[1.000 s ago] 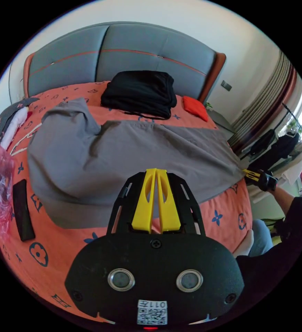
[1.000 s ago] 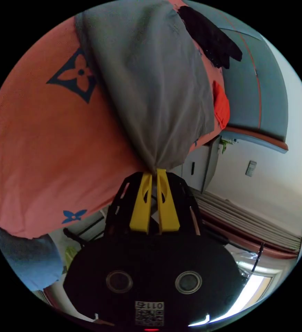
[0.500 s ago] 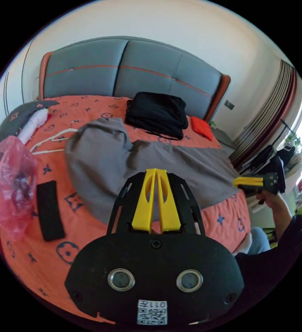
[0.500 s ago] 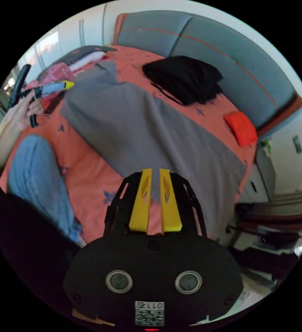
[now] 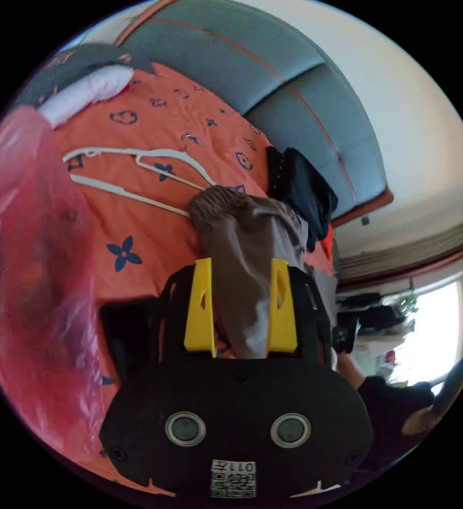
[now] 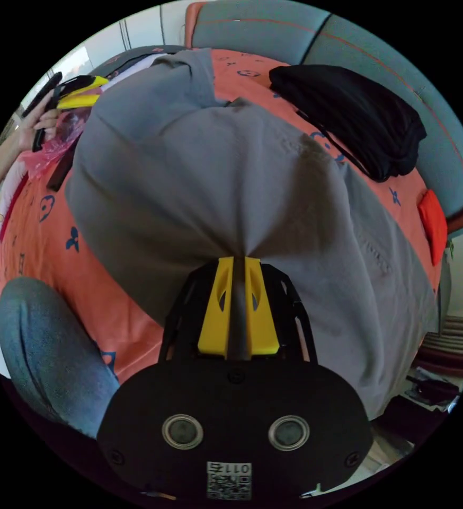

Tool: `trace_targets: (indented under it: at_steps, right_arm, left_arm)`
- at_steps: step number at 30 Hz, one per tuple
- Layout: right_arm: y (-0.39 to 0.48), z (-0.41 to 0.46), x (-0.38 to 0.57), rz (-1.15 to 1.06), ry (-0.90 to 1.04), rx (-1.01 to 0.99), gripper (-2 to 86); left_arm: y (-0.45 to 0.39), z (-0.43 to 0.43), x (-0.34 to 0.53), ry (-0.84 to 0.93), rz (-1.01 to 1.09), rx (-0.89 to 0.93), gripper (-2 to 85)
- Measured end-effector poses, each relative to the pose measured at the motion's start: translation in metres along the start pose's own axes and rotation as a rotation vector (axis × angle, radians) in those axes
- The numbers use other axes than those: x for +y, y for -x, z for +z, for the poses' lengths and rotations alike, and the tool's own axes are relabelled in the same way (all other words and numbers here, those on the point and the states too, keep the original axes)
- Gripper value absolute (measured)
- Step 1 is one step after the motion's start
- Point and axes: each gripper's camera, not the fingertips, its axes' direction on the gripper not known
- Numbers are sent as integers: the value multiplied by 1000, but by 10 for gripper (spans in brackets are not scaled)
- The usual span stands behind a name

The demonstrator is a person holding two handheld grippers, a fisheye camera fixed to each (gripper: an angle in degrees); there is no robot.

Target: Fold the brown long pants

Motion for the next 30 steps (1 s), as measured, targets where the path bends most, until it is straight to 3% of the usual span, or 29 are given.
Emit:
trace_targets:
  at_steps: [5,7,11,13,16,19,22,26,27,30]
  right_arm:
    - [-11,-2,-22,-13,51,-30,18]
    - [-13,-3,-28,-17,49,-12,17]
    - [-18,-5,-36,-23,51,9,16]
    - [-25,-7,-42,-31,59,8,16]
    - [-37,-10,-47,-8,55,-18,15]
    - [-48,-11,-50,9,46,-28,15]
    - [-59,-14,-55,-20,67,-31,16]
    - [-79,-31,-54,-26,35,-68,17]
    - [-84,-46,-48,4,-57,-49,17]
    - [-94,-71,-36,100,-250,53,17]
  left_arm:
    - [40,30,-42,57,-181,227,132]
    - [43,41,-55,10,-240,293,90]
    - [27,24,-56,-170,-230,132,37]
    - [6,-10,-38,-347,-195,-89,24]
    - [-6,-36,-14,-375,-155,-297,24]
    - [16,-31,2,-300,-253,-315,34]
    - [39,-39,20,-342,-363,-168,50]
    - [3,-57,32,-362,-194,-183,71]
    - [-17,-58,36,-340,-114,-191,70]
    - [-74,-24,51,-127,169,-108,56]
